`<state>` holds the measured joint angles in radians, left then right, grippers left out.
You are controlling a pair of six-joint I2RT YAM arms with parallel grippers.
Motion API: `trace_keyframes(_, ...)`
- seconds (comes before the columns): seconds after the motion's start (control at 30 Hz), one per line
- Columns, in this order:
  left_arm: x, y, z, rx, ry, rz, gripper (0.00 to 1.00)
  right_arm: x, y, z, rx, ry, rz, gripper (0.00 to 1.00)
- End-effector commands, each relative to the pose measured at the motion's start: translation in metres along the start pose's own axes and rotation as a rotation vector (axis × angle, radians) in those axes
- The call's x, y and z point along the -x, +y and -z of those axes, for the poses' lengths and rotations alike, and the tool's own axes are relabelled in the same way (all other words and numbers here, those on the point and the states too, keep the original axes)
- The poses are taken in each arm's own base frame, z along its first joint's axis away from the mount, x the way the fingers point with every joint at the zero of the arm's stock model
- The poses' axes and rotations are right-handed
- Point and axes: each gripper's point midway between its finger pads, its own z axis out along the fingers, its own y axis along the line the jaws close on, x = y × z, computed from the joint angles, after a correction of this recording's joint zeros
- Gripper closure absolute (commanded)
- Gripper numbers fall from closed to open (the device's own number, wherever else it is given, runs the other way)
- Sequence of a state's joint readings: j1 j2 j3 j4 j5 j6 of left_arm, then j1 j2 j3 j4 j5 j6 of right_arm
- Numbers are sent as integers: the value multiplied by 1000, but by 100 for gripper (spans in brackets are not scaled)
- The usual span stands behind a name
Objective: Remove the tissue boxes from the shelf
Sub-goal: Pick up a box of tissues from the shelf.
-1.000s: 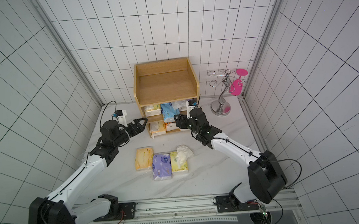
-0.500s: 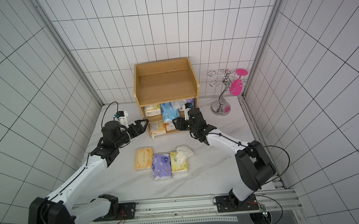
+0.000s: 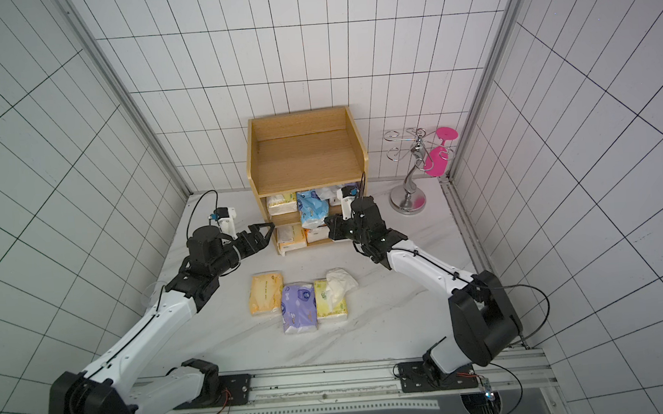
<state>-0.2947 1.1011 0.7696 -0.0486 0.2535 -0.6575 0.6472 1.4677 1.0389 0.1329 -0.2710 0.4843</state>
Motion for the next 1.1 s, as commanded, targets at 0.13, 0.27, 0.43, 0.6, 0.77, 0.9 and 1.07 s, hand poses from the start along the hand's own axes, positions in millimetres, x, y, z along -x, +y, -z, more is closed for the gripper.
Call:
trace_keyframes(0.13,2,2,10,27,-21,-8,2,-31,7,21,-5,69,34,100)
trace_keyframes(0.27,2,1,12,23,-25,1,2,-35,3,22,-26,74,30,96)
trace_keyframes(0.43,3,-1,13,18,-27,3,2,-21,9,15,-13,59,22,78)
trace_keyframes(0.6,5,-2,14,16,-31,1,2,-6,14,-1,5,43,1,63)
trace_keyframes(0.77,4,-2,12,16,-27,-4,2,2,18,-18,33,39,-18,50)
trace_keyframes(0.9,2,-2,11,9,-18,2,2,4,16,-28,38,32,-30,45)
trace_keyframes(1.07,0,-2,11,2,-13,3,2,8,17,-37,44,31,-34,45)
